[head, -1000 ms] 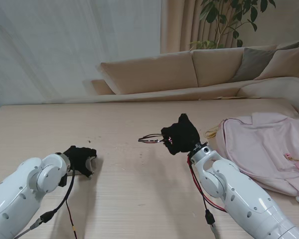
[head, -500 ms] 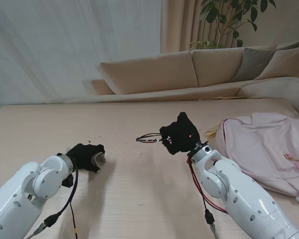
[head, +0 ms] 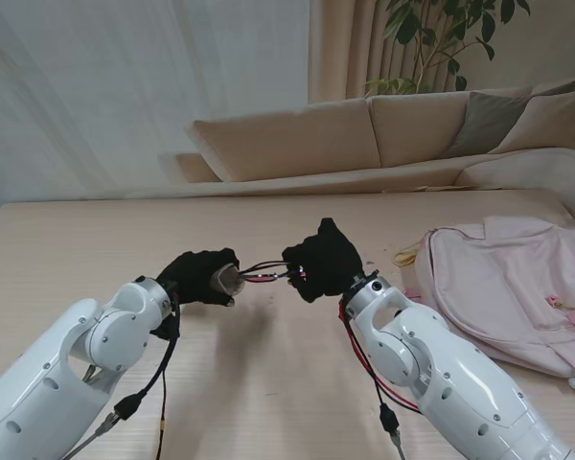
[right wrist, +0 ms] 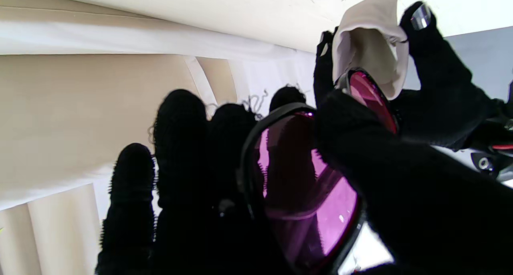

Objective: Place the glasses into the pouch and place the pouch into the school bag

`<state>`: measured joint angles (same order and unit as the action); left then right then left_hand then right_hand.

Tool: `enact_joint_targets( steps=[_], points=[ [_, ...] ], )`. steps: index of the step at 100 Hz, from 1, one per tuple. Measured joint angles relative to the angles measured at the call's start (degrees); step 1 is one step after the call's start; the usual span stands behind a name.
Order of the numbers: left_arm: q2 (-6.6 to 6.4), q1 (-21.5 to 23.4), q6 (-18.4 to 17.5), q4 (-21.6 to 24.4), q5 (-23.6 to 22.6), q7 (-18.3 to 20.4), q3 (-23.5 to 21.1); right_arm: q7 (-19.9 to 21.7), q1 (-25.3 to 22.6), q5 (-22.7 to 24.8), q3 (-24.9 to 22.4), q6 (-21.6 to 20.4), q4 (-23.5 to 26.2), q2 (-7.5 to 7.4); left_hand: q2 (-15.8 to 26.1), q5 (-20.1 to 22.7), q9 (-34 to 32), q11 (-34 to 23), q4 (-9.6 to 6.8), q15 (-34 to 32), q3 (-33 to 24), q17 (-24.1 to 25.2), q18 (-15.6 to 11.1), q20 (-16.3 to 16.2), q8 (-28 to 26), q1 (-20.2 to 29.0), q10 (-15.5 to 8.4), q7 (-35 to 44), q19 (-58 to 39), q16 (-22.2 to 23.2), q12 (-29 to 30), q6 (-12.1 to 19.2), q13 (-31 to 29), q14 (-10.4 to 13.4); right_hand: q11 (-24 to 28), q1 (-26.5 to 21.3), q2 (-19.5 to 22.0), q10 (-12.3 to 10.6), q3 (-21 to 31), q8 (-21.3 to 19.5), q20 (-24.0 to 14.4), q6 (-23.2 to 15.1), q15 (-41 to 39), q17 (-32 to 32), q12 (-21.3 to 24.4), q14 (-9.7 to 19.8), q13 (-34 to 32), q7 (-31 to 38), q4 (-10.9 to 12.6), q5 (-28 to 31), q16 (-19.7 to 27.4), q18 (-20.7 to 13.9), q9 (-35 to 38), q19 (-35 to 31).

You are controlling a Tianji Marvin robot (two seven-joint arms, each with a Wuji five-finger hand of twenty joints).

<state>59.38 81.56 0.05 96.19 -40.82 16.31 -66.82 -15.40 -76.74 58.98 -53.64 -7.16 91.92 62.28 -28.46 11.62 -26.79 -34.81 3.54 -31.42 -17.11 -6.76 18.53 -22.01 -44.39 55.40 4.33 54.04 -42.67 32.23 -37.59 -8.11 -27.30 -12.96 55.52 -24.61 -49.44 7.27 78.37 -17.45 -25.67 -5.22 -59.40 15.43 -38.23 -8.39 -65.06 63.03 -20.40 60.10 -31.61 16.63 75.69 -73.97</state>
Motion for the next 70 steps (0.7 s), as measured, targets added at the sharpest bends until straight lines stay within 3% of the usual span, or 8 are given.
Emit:
enact_joint_targets(
  steps=[30,70],
  points=[
    [0.5,0.6,0.42,1.1,2.21,-0.78,0.02,0.73,3.15,-0.43,3.48,2.24,-1.57,0.49,0.06,0.0,0.0,0.0,0.0,0.0,0.61,-0.32,0.58,-0.03,0.0,0.0,0.02,0.0,0.0,0.0,0.0,0.0,-0.61,-0.05,0.02,0.0,0.0,0.0,0.0,-0.03,-0.36,0.19,-0.39,0.09,-0.41,0.0,0.0,0.0,0.0,0.0,-0.04,0.0,0.0,-0.4],
    [0.72,1.17,0.5,1.84,3.26,-1.55,0.22,3.36,6.15,0.49,5.33,1.95,-3.21,0.44,0.07,0.0,-0.01,0.0,0.0,0.0,0.62,-0.74,0.62,-0.05,0.0,0.0,0.04,0.0,0.0,0.0,0.0,0.0,-1.38,-0.09,0.02,0.0,0.0,0.0,0.0,-0.07,-0.59,0.19,-0.41,0.12,-0.63,0.0,0.0,0.0,0.0,0.0,-0.1,0.0,0.0,-0.42]
  ],
)
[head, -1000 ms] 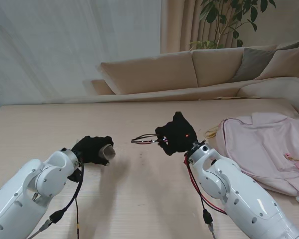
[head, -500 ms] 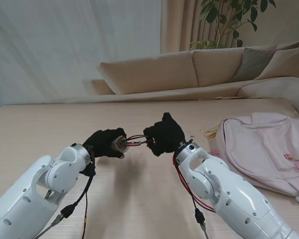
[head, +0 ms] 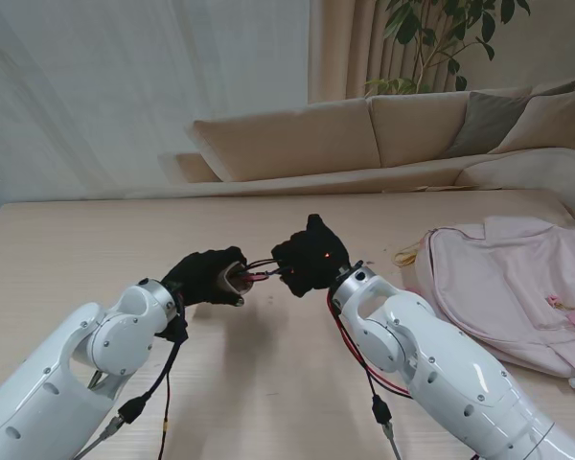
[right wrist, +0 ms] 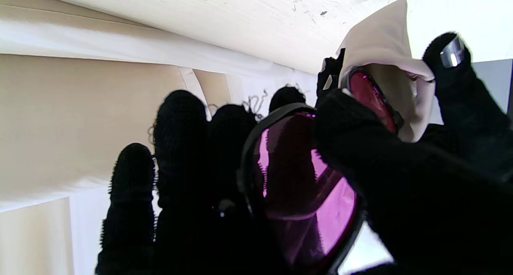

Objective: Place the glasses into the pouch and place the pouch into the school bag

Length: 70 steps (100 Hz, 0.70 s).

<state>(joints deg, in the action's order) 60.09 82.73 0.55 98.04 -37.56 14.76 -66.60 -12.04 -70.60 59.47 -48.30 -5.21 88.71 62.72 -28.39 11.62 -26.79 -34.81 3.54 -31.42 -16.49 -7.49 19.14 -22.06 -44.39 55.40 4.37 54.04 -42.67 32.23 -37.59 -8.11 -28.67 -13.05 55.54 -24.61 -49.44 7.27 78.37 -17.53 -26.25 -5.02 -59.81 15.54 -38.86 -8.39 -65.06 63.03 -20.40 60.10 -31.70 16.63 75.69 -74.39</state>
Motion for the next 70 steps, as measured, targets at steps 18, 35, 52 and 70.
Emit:
enact_joint_targets(
  steps=[18,35,52,70],
  points=[
    [-0.02,-0.71,0.0,-0.02,0.0,-0.02,1.24,2.64,1.45,1.15,0.81,-1.04,0.3,-0.41,0.0,0.0,-0.02,0.0,0.0,0.0,0.04,-0.08,0.01,-0.01,0.0,0.0,0.02,0.01,0.0,0.0,0.0,0.0,-0.06,0.0,0.0,0.0,0.06,0.0,0.0,-0.02,-0.01,0.0,-0.03,0.0,-0.27,0.0,0.0,0.0,0.0,0.0,-0.01,0.0,0.0,0.0],
    [0.01,-1.51,0.02,0.01,0.68,-0.19,2.48,3.98,2.74,1.37,2.12,-0.72,0.86,-0.62,0.04,0.0,-0.03,-0.09,0.0,0.0,0.59,-0.48,0.02,-0.02,0.0,0.0,0.03,0.12,0.0,0.0,0.0,0.0,-0.72,-0.02,0.48,0.0,0.09,-0.01,0.0,-0.03,-0.02,0.0,-0.13,0.01,-0.6,0.0,0.0,0.0,0.0,0.0,-0.02,0.0,0.0,-0.01],
    [0.32,-2.28,0.87,-0.06,3.35,-1.05,3.34,6.68,3.32,4.16,2.6,-0.45,2.47,-0.86,0.09,0.0,-0.04,-0.2,0.0,0.0,1.2,-0.62,0.04,-0.05,0.0,0.04,0.08,0.72,-0.59,0.0,0.0,0.0,-0.72,-0.02,0.64,0.0,1.47,-1.2,-0.66,-0.6,-0.02,-0.34,-0.13,0.01,-0.82,1.15,0.0,-0.49,0.0,-0.19,-0.03,0.0,-0.03,-0.01],
    [0.81,-2.71,2.2,-0.36,5.96,-1.61,3.82,5.11,4.2,6.62,3.89,0.48,2.92,-1.31,0.12,0.0,-0.04,-0.37,0.0,0.0,1.78,-0.62,0.07,-0.11,-0.62,0.07,1.51,0.93,-0.66,0.0,0.0,0.0,-0.72,-0.02,1.26,2.93,5.84,-3.05,-8.22,-0.85,-0.02,-2.92,2.25,-0.87,-0.86,3.94,4.16,-3.99,0.36,-5.51,0.3,-0.59,-6.12,-0.01]
  ],
)
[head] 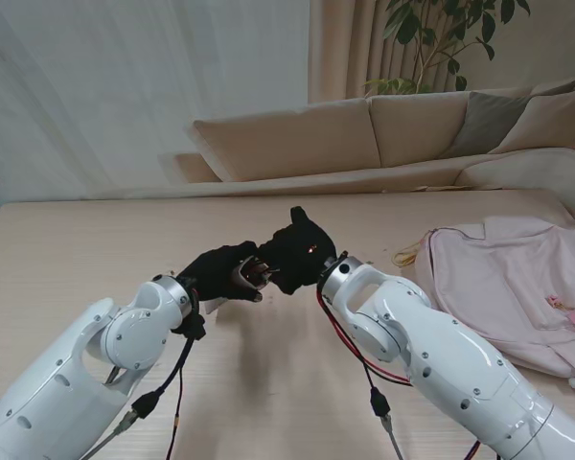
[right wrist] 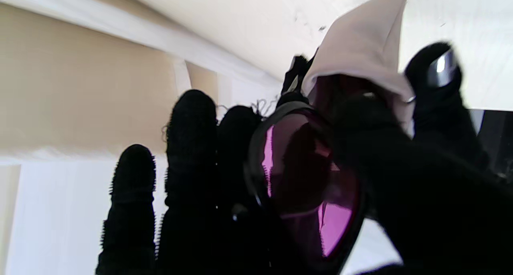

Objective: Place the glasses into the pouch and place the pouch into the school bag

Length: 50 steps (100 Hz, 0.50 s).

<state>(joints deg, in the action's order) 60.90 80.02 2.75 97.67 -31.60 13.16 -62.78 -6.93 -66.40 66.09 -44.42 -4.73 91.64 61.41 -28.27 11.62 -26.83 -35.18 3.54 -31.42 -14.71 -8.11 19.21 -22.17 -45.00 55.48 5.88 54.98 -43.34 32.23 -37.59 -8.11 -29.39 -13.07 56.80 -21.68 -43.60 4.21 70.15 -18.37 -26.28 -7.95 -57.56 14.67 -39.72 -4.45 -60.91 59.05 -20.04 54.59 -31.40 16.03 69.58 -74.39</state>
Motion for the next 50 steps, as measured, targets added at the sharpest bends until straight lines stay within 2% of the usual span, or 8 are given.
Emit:
enact_joint_targets(
  steps=[5,11,15,23,27,30,37,50],
  points=[
    [0.11,-0.06,0.26,-0.13,0.14,-0.18,0.07,-2.84,-0.01,0.48,0.29,1.27,-0.33,0.03,0.0,0.0,0.0,-0.02,0.0,0.0,0.0,0.0,0.0,-0.01,-0.02,0.0,0.0,0.0,0.0,0.0,0.0,0.0,0.0,0.0,0.3,3.19,1.3,-0.05,-0.86,-3.68,0.0,-1.36,0.51,-1.63,0.0,0.6,3.53,-4.34,1.0,-3.12,0.7,-0.76,-4.44,0.0],
    [0.21,-0.11,0.38,-0.26,0.35,-0.31,0.14,-5.6,-0.14,0.74,0.39,2.5,-0.72,0.19,0.01,0.0,0.0,-0.06,0.0,0.0,0.0,-0.02,0.0,-0.02,-0.02,0.01,0.0,0.0,0.0,0.0,0.0,0.0,0.0,0.0,0.82,8.17,4.46,-0.05,-3.56,-10.18,0.0,0.32,0.69,-5.29,0.93,1.54,10.66,-10.09,6.95,-10.21,1.45,-1.86,-13.74,0.0],
    [0.27,-0.16,0.39,-0.39,0.5,-0.42,0.21,-5.65,-0.32,0.76,0.18,2.76,-0.72,0.3,0.01,0.0,0.0,-0.06,0.0,0.0,0.0,-0.03,0.02,-0.02,-0.03,0.04,0.04,0.0,-0.01,0.0,0.0,0.0,0.0,-0.04,1.0,9.68,6.12,-0.05,-6.3,-10.96,0.0,1.2,1.83,-8.37,2.29,2.26,15.48,-11.2,8.51,-16.41,1.61,-3.21,-20.56,0.0],
    [0.36,-0.3,0.61,-0.74,1.23,-0.59,0.38,-4.62,-0.92,0.75,-0.67,2.74,-0.52,0.51,0.02,0.0,0.0,-0.06,0.0,0.0,0.23,-0.04,0.03,-0.04,-0.03,0.04,0.04,0.0,-0.01,0.0,0.0,0.0,0.0,-0.05,1.53,11.81,11.86,-0.01,-15.09,-9.97,0.0,3.23,3.38,-13.05,6.15,2.92,24.48,-11.63,9.78,-28.51,1.67,-4.68,-33.57,0.04],
    [0.41,-0.34,0.81,-0.87,1.4,-0.64,0.43,-4.56,-1.32,0.75,-1.18,2.73,-0.37,0.58,0.03,0.0,0.0,-0.07,0.0,0.0,0.68,-0.04,0.03,-0.05,-0.03,0.08,0.04,0.0,-0.02,0.0,0.0,0.0,0.0,-0.05,2.1,11.8,17.24,-0.01,-24.88,-8.02,0.0,4.37,4.52,-14.73,8.35,3.23,28.06,-11.56,11.49,-33.85,1.67,-5.53,-39.03,0.05],
    [0.45,-0.35,0.94,-0.96,1.41,-0.69,0.43,-4.64,-1.69,0.65,-1.63,2.74,-0.21,0.63,0.03,0.0,0.0,-0.07,0.0,0.0,0.68,-0.04,0.03,-0.05,-0.04,0.08,0.04,0.0,-0.02,0.0,0.0,0.0,0.0,-0.05,2.11,14.66,19.03,0.01,-29.19,-7.0,0.04,5.04,5.75,-15.68,9.78,3.43,30.68,-11.58,12.73,-37.35,1.67,-6.12,-42.72,0.12],
    [0.52,-0.35,1.16,-1.18,1.42,-0.83,0.43,-5.02,-2.89,-0.44,-2.9,3.03,0.36,0.82,0.04,0.0,-0.01,-0.07,0.0,0.0,0.68,-0.04,0.03,-0.13,-0.05,0.09,0.04,0.0,-0.03,0.01,0.0,0.0,0.0,-0.05,-0.8,18.57,21.26,0.01,-29.96,-4.37,0.08,6.7,9.97,-17.29,13.01,3.94,35.2,-11.88,14.77,-43.21,2.34,-7.37,-49.38,0.72],
    [0.64,-0.27,1.58,-1.4,1.51,-1.13,0.19,-5.76,-6.03,-6.38,-5.65,4.88,2.05,1.51,0.03,0.0,-0.01,-0.07,0.0,0.0,0.68,-0.04,0.04,-0.57,-0.12,0.09,0.04,0.0,-0.09,0.02,0.0,0.0,0.0,-0.05,-6.98,19.04,25.16,0.08,-29.85,-0.51,1.92,8.89,17.62,-17.66,16.01,4.41,38.9,-13.91,14.8,-46.75,6.31,-8.19,-54.94,3.13]
  ],
)
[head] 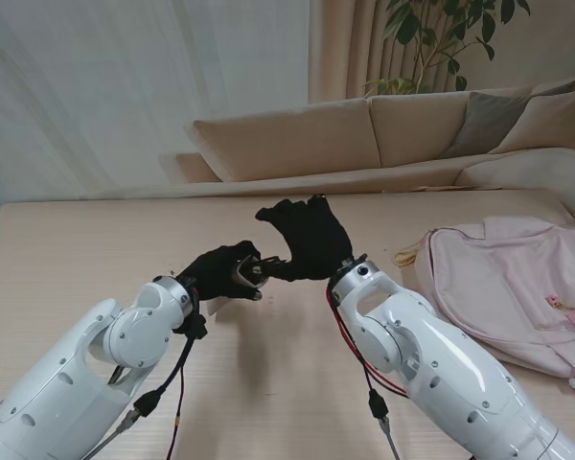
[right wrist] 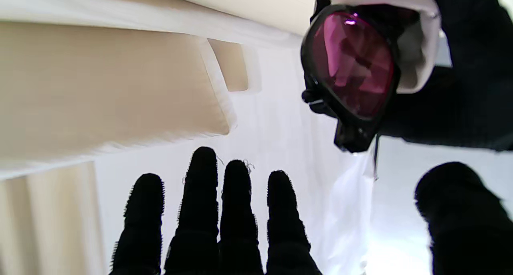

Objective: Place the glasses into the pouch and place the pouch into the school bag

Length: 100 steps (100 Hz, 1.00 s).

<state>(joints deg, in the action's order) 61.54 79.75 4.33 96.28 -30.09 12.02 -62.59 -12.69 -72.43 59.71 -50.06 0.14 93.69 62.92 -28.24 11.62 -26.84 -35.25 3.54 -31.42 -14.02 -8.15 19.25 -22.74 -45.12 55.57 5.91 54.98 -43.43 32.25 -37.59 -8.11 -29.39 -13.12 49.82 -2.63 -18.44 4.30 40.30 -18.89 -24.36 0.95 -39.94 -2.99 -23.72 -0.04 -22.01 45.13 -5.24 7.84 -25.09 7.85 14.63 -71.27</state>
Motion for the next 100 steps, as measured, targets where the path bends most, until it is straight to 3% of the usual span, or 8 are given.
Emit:
enact_joint_targets(
  steps=[7,16,28,37,60,92,100],
  points=[
    [0.07,0.15,0.07,0.0,0.0,-0.38,-0.26,0.18,-2.25,-2.15,-1.79,1.02,1.53,0.4,0.0,0.0,0.0,0.0,0.0,0.0,0.0,0.0,0.01,-0.01,-0.01,0.0,0.0,0.0,-0.52,0.0,0.0,0.0,0.0,-0.01,-2.91,-0.06,1.58,0.49,0.62,2.2,1.58,0.85,4.02,-0.01,1.74,0.0,0.07,-0.16,0.0,0.0,1.82,-0.2,-0.67,2.0],
    [0.13,0.37,0.2,0.03,-0.07,-0.69,-0.56,-0.44,-5.01,-2.21,-3.54,1.29,2.82,0.68,0.01,0.0,0.0,-0.01,0.0,0.0,0.01,0.0,0.01,-0.02,-0.01,0.01,0.0,0.0,-0.57,0.0,0.0,0.0,0.0,-0.01,-6.74,-1.23,2.06,0.61,11.13,5.0,4.14,1.01,9.03,-0.57,3.31,0.1,2.92,-0.17,-0.01,0.02,4.51,-0.26,-2.35,6.41],
    [0.15,0.61,0.35,0.15,-0.29,-0.98,-0.82,-3.2,-7.84,-4.17,-4.33,3.15,2.99,1.01,0.01,0.0,0.0,-0.01,0.0,0.0,0.01,0.0,0.01,-0.04,-0.05,0.01,0.0,0.0,-0.58,0.01,0.0,0.0,0.0,-0.01,-13.23,-1.21,2.06,0.68,15.64,6.59,7.45,2.63,12.91,-0.87,5.72,0.7,6.27,-0.78,-0.09,0.02,6.47,-0.34,-2.88,12.05],
    [0.17,0.63,0.65,0.17,-0.33,-1.08,-0.83,-2.69,-9.83,-5.72,-4.55,6.01,3.53,1.1,0.01,0.0,0.0,-0.01,0.0,0.0,0.01,0.0,0.02,-0.05,-0.14,0.01,0.0,0.0,-0.58,0.01,0.0,0.0,0.0,-0.01,-18.12,-1.21,2.14,1.31,15.6,8.06,8.18,3.9,14.61,-1.15,7.62,0.7,7.06,-3.0,-0.76,0.02,7.3,-0.33,-2.88,14.31],
    [0.22,0.3,1.46,0.01,-0.16,-1.44,-0.3,-2.55,-12.51,-6.56,-2.93,10.71,4.24,1.19,0.01,0.0,0.0,-0.01,0.0,0.0,0.01,0.0,0.03,-0.06,-0.15,0.01,0.0,0.0,-0.59,0.01,0.0,0.0,0.0,-0.53,-24.9,-0.97,5.12,1.93,12.91,10.32,8.81,5.13,15.19,-1.39,10.11,0.69,9.32,-6.53,-0.77,0.02,7.61,-0.34,-2.89,19.34],
    [0.28,-0.69,1.45,-0.67,0.76,-1.31,0.71,-1.82,-13.39,-6.83,0.45,12.35,5.55,1.3,0.01,0.01,0.0,-0.01,0.0,-0.01,0.01,0.0,0.03,-0.07,-0.25,0.01,0.0,0.0,-0.59,0.01,-0.01,0.0,0.0,-0.56,-27.25,-0.97,5.71,1.94,11.69,11.06,8.81,5.14,15.75,-1.41,10.92,0.7,10.44,-7.71,-0.82,-0.57,8.26,-0.34,-2.89,21.08],
    [0.35,-0.73,1.43,-0.66,1.23,-1.44,0.82,-1.66,-12.8,-6.67,1.79,14.41,5.59,1.37,0.01,0.01,0.0,-0.01,0.0,-0.01,0.01,0.0,0.03,-0.07,-0.37,0.01,0.0,0.0,-0.59,0.01,-0.01,0.0,0.0,-0.57,-28.08,-1.2,6.28,1.94,11.67,11.06,8.79,5.14,15.75,-1.41,11.14,0.71,10.44,-7.71,-0.82,-0.57,8.31,-0.37,-2.89,21.36]
  ],
)
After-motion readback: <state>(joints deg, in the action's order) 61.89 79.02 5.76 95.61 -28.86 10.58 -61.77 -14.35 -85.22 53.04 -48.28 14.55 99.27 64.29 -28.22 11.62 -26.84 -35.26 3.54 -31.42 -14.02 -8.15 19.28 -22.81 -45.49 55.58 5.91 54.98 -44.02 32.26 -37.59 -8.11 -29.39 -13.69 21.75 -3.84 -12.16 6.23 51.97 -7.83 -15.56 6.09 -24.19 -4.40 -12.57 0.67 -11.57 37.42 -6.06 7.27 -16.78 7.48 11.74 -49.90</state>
